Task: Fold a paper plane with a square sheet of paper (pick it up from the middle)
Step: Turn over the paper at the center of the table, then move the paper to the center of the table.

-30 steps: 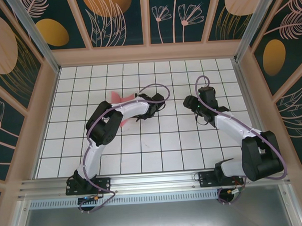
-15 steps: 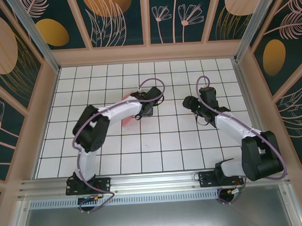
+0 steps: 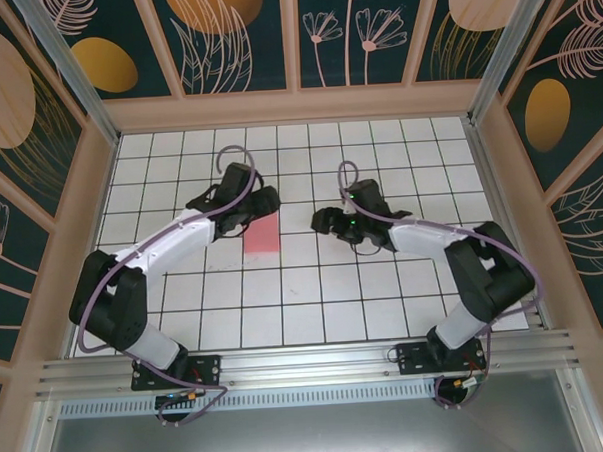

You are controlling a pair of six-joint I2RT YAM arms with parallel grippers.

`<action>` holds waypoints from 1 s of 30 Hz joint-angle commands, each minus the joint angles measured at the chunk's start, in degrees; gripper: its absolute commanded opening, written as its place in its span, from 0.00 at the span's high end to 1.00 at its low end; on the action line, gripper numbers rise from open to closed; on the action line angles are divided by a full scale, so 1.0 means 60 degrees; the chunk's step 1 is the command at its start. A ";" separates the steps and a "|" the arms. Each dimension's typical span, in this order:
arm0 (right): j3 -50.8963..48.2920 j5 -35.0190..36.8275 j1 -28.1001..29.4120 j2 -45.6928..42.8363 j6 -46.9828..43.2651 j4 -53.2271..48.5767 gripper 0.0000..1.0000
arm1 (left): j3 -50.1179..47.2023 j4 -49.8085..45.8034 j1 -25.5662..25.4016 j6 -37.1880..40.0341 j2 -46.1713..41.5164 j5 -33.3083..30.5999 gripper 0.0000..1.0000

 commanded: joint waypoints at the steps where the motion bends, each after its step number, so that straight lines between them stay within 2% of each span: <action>1: 0.0783 -0.0337 0.0410 0.0645 0.0444 0.0451 0.30 | -0.0679 0.1330 0.0488 -0.0469 -0.0007 0.1253 0.34; 6: 0.1214 -0.0277 0.0705 0.1283 0.0574 0.0356 0.32 | -0.0878 0.1877 0.1033 -0.0288 0.0927 0.1564 0.47; 10: 0.1326 -0.0179 0.0777 0.1471 0.0603 0.0178 0.33 | -0.0799 0.2026 0.1104 -0.0385 0.1739 0.1715 0.54; 22: 0.1542 0.0116 0.0770 0.1505 0.0398 -0.0250 0.34 | -0.1845 0.2212 0.1104 -0.0899 0.1956 0.1880 0.56; 30: 0.1428 -0.0724 0.0935 0.1657 0.0833 0.0086 0.35 | -0.3039 0.3108 0.1104 -0.1938 0.1554 0.2400 0.53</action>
